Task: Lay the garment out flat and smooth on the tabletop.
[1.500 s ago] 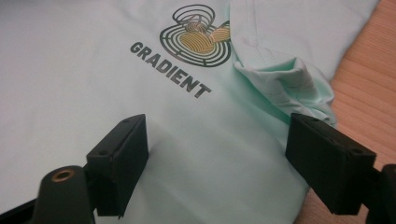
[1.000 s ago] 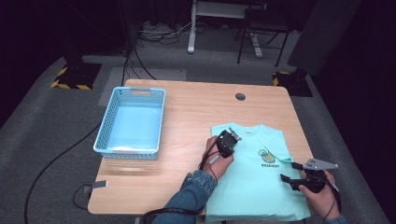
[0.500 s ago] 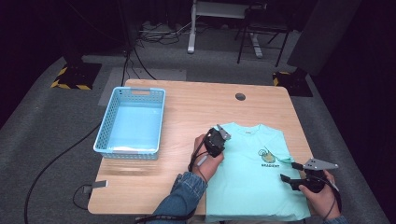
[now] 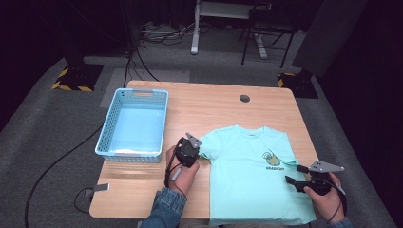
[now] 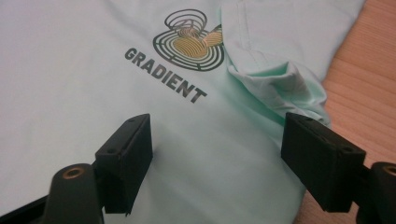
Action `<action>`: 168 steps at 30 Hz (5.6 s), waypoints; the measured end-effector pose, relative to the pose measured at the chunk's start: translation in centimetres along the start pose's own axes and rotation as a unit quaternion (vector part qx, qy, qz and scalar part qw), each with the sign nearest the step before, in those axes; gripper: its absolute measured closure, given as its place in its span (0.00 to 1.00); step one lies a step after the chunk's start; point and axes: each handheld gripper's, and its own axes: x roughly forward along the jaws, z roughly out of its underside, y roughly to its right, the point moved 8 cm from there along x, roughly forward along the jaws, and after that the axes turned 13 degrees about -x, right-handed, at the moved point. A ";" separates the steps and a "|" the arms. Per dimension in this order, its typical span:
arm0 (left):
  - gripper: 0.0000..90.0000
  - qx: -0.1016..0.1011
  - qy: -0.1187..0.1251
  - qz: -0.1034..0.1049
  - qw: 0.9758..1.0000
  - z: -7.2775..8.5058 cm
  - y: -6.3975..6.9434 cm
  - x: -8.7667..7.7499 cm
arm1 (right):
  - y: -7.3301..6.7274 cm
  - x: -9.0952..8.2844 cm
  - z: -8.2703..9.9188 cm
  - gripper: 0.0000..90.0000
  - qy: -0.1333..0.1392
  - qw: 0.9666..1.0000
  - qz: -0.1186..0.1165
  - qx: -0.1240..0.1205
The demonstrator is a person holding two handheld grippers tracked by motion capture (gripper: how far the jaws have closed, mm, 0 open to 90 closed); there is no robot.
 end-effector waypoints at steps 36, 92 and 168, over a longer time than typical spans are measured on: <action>0.39 0.032 -0.034 0.070 0.996 4.6 5.4 0.3 | 1.9 2.7 -5.9 0.42 -0.007 0.999 -0.013 -0.034; 0.31 0.064 -0.024 0.115 0.991 4.2 10.5 0.2 | 1.6 -1.6 -1.8 0.24 -0.007 1.000 -0.013 0.000; 0.21 0.090 -0.001 0.109 0.990 -4.2 2.7 2.5 | 4.3 5.5 -11.7 0.11 0.017 0.998 -0.026 -0.045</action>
